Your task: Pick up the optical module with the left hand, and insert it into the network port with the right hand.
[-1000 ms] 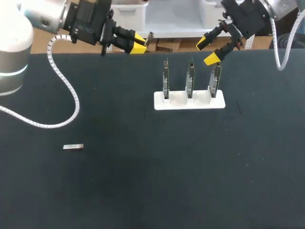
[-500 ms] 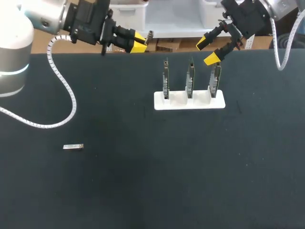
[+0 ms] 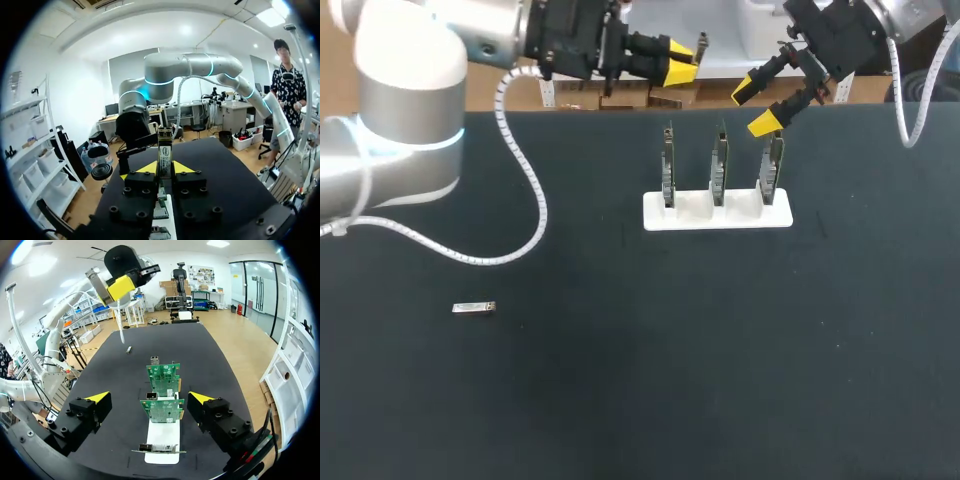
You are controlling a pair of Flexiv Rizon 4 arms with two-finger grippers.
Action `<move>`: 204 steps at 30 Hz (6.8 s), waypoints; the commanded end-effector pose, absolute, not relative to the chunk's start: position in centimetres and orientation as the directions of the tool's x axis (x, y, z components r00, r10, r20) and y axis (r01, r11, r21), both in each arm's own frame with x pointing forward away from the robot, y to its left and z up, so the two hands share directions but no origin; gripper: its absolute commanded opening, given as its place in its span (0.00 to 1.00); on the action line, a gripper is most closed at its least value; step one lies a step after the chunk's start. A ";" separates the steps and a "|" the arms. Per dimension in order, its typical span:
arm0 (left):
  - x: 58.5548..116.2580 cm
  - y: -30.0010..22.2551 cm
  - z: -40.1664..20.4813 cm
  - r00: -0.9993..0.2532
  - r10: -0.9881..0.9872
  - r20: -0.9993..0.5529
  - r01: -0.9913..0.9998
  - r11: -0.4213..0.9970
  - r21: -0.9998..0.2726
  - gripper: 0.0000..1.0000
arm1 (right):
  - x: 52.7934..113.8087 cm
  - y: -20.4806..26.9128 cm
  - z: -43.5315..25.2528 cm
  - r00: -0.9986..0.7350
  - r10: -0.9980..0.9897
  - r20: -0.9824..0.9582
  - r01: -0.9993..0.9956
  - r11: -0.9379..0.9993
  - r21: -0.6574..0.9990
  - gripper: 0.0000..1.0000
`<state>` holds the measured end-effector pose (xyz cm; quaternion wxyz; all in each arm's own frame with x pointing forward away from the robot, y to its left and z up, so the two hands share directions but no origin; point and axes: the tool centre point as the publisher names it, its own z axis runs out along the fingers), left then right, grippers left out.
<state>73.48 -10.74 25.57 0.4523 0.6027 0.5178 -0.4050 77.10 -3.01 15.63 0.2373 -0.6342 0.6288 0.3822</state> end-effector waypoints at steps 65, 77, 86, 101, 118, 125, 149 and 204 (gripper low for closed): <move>75.9 -16.9 17.9 -0.121 0.154 -0.981 0.991 -0.040 -0.128 0.00 | 77.0 -3.0 15.6 -0.083 -0.616 -0.783 -0.979 -0.095 0.178 1.00; 75.5 -15.6 17.4 -0.144 0.165 -0.976 0.989 -0.007 -0.147 0.00 | 77.0 -3.0 15.6 -0.083 -0.616 -0.783 -0.979 -0.095 0.178 1.00; 75.6 -15.7 16.6 -0.152 0.181 -0.972 0.988 -0.009 -0.156 0.00 | 77.0 -3.0 15.6 -0.083 -0.616 -0.783 -0.979 -0.095 0.178 1.00; 76.1 -16.0 16.1 -0.164 0.181 -0.970 0.986 -0.006 -0.168 0.00 | 77.0 -3.0 15.6 -0.083 -0.616 -0.783 -0.979 -0.095 0.178 1.00; 76.3 -15.6 15.3 -0.180 0.204 -0.962 0.983 0.002 -0.183 0.00 | 77.0 -3.0 15.6 -0.083 -0.616 -0.783 -0.979 -0.095 0.178 1.00; 76.4 -15.5 15.1 -0.183 0.207 -0.961 0.983 0.006 -0.185 0.00 | 77.0 -3.0 15.6 -0.083 -0.616 -0.783 -0.979 -0.095 0.178 1.00; 76.7 -15.5 15.2 -0.187 0.199 -0.962 0.982 0.014 -0.188 0.00 | 77.0 -3.0 15.6 -0.083 -0.616 -0.783 -0.979 -0.095 0.178 1.00; 76.7 -15.6 15.5 -0.179 0.202 -0.963 0.983 0.000 -0.183 0.00 | 77.0 -3.0 15.6 -0.083 -0.616 -0.783 -0.979 -0.095 0.178 1.00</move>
